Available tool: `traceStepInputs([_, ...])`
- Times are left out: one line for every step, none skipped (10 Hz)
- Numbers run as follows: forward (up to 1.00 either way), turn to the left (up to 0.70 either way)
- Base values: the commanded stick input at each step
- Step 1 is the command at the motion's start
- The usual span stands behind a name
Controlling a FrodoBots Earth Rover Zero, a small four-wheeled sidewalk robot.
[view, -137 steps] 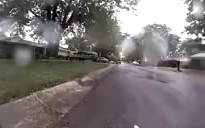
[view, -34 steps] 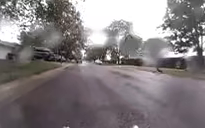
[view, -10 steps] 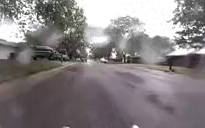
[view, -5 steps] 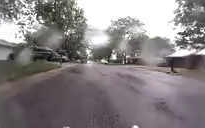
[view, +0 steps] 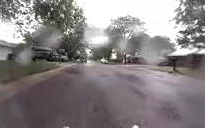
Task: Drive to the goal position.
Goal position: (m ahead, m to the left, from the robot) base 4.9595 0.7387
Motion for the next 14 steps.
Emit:
traceStepInputs([0.5, 0.11])
traceStepInputs([0.5, -0.01])
traceStepInputs([0.5, -0.01])
traceStepInputs([0.5, -0.01])
traceStepInputs([0.5, -0.01])
traceStepInputs([0.5, -0.01])
traceStepInputs([0.5, -0.01])
traceStepInputs([0.5, -0.01])
traceStepInputs([0.5, -0.01])
traceStepInputs([0.5, -0.01])
traceStepInputs([0.5, -0.01])
traceStepInputs([0.5, -0.01])
traceStepInputs([0.5, -0.01])
traceStepInputs([0.5, -0.01])
